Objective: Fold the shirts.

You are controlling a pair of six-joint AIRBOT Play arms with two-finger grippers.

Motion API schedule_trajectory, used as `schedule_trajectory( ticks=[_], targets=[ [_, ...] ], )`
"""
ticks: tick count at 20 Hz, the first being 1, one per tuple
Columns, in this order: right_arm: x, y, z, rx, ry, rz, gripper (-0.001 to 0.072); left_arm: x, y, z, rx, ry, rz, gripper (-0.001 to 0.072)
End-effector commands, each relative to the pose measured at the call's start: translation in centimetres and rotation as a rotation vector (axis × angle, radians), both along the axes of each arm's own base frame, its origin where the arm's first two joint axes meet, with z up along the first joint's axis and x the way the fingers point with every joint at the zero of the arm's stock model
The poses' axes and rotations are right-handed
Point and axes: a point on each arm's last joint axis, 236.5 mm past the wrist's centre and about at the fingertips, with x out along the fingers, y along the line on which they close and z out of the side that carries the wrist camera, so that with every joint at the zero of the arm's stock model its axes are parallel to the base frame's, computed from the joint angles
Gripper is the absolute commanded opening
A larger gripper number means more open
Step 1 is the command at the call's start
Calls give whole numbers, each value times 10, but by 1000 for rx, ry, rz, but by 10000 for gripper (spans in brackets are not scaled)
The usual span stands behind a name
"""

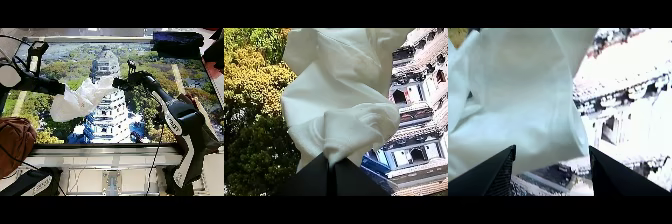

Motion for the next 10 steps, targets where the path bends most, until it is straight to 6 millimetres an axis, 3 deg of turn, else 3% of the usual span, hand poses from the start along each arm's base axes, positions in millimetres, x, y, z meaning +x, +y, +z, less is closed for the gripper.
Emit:
schedule_trajectory(
  ticks=[1,4,9,10],
  targets=[
    [8,12,-14,23,42,44,508,1,0,-4,4,12,1,10],
    [0,-1,-35,-32,97,72,508,0,1,-5,5,16,0,10],
    [4,9,-28,-4,47,107,442,0,1,-4,5,15,1,10],
    [7,13,-26,1,28,99,302,0,1,-5,5,15,0,10]
  ],
)
